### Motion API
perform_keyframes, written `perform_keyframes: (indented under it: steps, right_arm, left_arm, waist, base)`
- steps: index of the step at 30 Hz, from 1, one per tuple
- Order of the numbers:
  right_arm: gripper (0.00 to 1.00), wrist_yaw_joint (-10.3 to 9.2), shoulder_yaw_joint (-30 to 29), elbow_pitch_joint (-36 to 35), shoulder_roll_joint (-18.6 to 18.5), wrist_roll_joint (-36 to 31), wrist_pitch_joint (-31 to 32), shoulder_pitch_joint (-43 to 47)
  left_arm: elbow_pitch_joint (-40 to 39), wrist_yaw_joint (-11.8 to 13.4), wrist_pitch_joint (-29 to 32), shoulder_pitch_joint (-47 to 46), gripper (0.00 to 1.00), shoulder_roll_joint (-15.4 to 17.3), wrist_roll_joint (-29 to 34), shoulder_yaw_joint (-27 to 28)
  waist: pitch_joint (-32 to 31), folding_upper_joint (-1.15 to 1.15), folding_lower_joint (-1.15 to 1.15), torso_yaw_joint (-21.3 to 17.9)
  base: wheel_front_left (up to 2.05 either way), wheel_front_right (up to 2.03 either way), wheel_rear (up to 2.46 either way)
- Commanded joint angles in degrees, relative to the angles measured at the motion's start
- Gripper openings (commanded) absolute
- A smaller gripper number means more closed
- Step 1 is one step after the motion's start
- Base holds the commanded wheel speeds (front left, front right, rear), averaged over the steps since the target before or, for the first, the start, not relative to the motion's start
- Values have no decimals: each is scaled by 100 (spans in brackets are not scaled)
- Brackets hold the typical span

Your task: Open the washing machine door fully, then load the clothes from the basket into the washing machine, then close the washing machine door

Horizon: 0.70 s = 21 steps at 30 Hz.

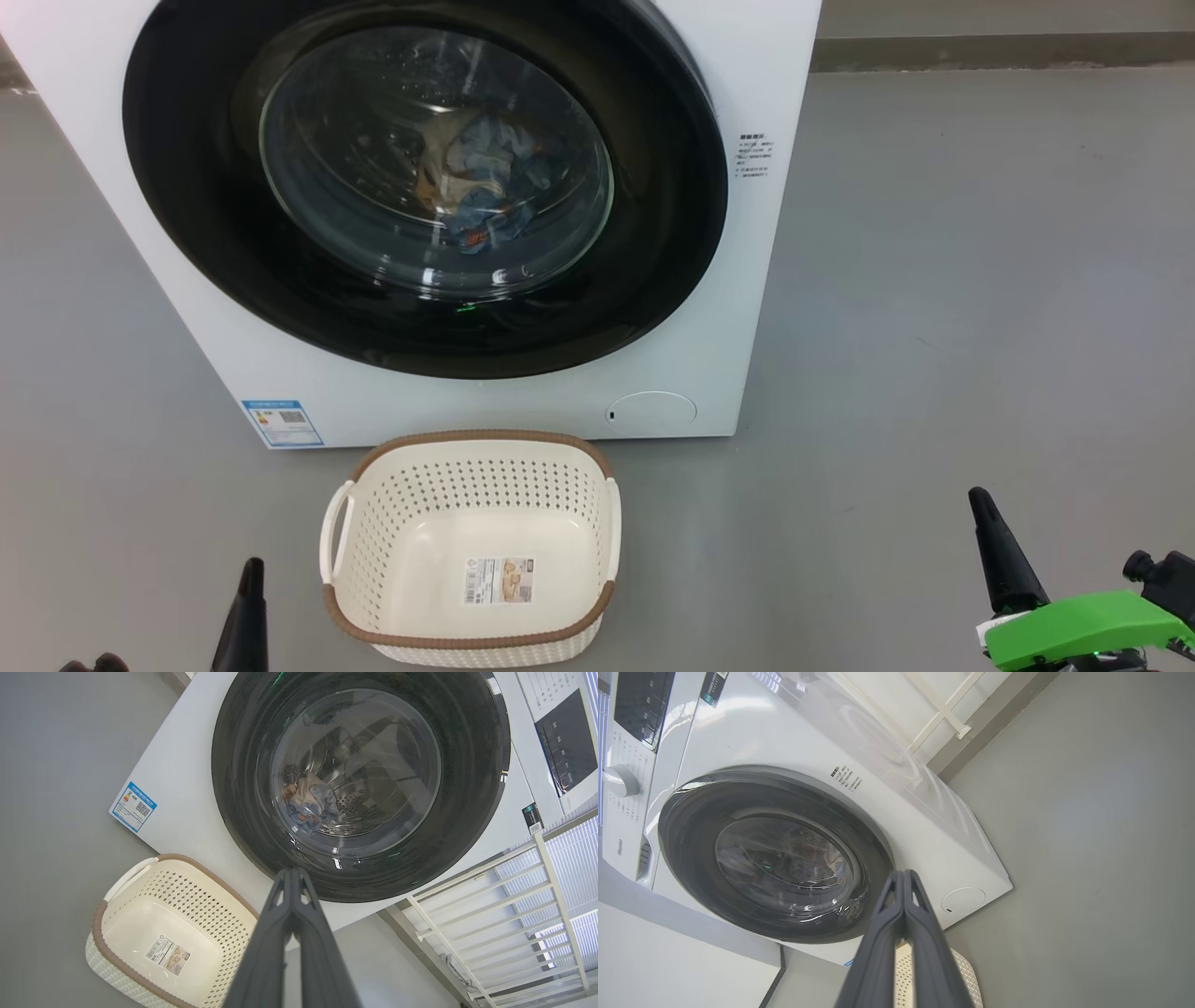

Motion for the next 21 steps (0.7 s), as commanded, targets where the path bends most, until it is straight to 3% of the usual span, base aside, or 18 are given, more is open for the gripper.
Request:
perform_keyframes:
  steps: [1,21]
  right_arm:
    - [0,-7,23,-130,-16,148,34,-237]
    - [0,-9,-125,-107,117,1200,356,-292]
  left_arm:
    - [-91,-8,57,-282,0,49,-149,159]
    - [17,-11,357,-443,0,-2,-1184,354]
  waist:
    - [1,0,0,-1]
    - [18,0,0,-11]
  base:
    - [0,0,0]
    - [0,0,0]
